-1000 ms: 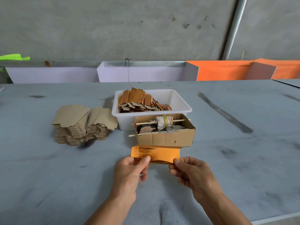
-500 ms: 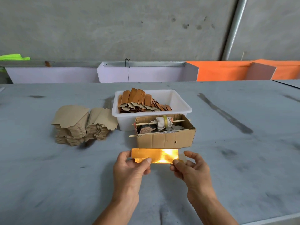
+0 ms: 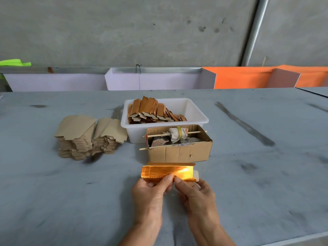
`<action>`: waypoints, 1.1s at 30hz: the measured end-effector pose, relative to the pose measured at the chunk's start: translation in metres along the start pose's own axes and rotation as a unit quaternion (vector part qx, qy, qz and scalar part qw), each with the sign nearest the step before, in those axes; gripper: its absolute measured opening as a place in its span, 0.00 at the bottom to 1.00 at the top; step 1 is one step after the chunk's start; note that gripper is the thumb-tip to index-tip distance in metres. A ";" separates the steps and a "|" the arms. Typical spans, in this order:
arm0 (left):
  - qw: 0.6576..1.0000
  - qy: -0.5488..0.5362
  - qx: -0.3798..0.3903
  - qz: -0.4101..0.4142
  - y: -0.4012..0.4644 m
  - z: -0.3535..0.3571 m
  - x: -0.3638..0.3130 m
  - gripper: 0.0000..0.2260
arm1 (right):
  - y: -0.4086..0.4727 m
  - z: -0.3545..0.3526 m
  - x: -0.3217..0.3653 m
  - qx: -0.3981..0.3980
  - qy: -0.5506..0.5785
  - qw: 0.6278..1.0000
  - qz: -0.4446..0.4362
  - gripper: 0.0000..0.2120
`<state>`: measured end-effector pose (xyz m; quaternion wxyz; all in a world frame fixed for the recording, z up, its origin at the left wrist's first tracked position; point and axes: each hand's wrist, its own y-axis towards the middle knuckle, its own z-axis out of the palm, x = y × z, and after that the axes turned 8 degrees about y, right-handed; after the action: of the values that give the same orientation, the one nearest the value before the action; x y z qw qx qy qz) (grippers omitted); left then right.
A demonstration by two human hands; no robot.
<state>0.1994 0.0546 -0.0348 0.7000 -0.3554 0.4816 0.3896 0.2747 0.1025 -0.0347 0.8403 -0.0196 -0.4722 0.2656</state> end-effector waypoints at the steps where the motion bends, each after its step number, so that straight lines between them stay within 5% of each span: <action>1: 1.000 0.004 -0.002 0.003 -0.001 0.001 0.000 0.09 | -0.001 0.002 -0.001 0.002 0.015 1.000 0.017 0.25; 5: 1.000 0.002 0.011 -0.013 -0.001 -0.004 -0.001 0.07 | 0.000 0.004 0.002 0.020 0.040 0.998 0.033 0.23; 12: 0.994 -0.047 0.081 -0.052 0.005 -0.013 -0.009 0.06 | 0.007 -0.004 0.010 0.036 0.046 0.998 0.036 0.03; 17: 0.988 -0.066 0.118 -0.075 0.009 -0.016 -0.012 0.14 | 0.009 -0.008 0.016 0.035 0.053 0.997 0.038 0.08; 22: 0.992 -0.019 0.123 0.018 0.012 -0.022 -0.013 0.03 | 0.010 -0.011 0.018 0.032 0.077 0.994 0.068 0.06; 29: 0.960 0.127 0.171 0.183 0.011 -0.028 -0.012 0.13 | 0.004 -0.006 0.024 0.059 0.105 0.985 0.125 0.11; 33: 0.932 0.191 0.220 0.216 0.011 -0.034 -0.015 0.14 | 0.005 -0.005 0.025 0.033 0.089 0.986 0.140 0.05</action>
<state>0.1725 0.0264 -0.0319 0.5543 -0.1470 0.7452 0.3404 0.2865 0.1190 -0.0193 0.8335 -0.0818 -0.3791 0.3935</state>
